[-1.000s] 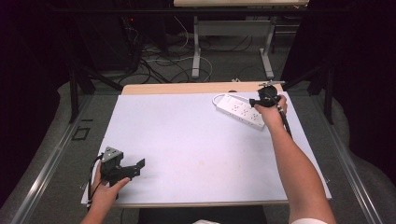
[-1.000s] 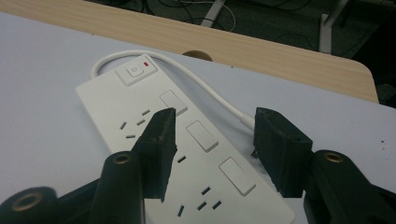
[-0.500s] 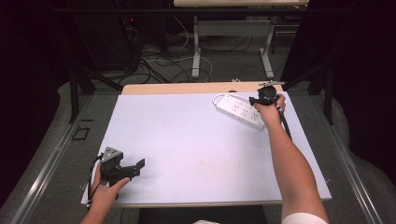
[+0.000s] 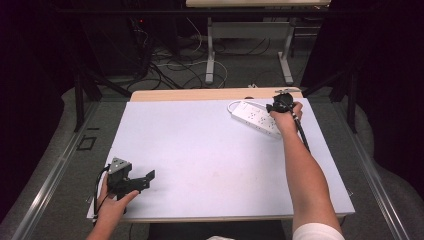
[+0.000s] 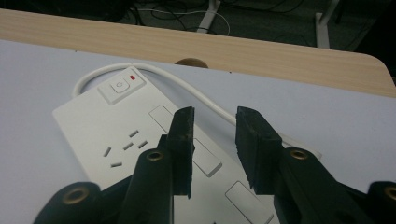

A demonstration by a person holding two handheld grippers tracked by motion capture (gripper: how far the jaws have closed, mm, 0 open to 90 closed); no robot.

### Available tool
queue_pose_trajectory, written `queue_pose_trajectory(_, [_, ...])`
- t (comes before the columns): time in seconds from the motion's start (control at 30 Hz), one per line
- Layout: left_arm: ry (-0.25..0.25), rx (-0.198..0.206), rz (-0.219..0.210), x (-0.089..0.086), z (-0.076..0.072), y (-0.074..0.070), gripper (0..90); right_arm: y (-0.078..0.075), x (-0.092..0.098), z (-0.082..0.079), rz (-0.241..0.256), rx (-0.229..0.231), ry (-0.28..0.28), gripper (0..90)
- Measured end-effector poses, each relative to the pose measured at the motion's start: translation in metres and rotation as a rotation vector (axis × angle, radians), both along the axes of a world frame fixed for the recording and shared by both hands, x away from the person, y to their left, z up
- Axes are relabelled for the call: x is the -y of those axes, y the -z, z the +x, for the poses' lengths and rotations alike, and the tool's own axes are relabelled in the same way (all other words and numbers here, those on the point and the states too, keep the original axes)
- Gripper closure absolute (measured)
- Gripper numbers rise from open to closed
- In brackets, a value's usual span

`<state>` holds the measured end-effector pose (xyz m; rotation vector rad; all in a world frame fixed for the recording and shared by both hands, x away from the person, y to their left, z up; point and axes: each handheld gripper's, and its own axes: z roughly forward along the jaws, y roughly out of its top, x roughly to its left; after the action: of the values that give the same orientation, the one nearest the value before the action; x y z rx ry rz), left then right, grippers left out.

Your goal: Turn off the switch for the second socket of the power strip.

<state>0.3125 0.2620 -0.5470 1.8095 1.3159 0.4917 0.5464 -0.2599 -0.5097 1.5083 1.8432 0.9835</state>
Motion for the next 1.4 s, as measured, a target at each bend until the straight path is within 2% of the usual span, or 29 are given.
queue_pose_trajectory(0.43, [0.0,-0.008,-0.001,-0.001,0.0,0.0,4.8,0.008,0.004,0.006,0.001,-0.046,0.035,80.1])
queue_pose_trajectory(0.9, [-0.002,-0.012,0.004,-0.003,-0.001,0.0,5.2,0.017,0.004,0.011,-0.006,-0.052,0.023,85.4])
queue_pose_trajectory(1.17, [-0.007,-0.014,0.002,-0.003,-0.001,0.001,5.2,0.023,0.003,0.014,-0.003,-0.085,0.006,87.0])
queue_pose_trajectory(1.4, [-0.008,-0.017,0.005,-0.003,-0.001,0.001,5.3,0.025,0.002,0.014,-0.03,-0.085,-0.008,90.0])
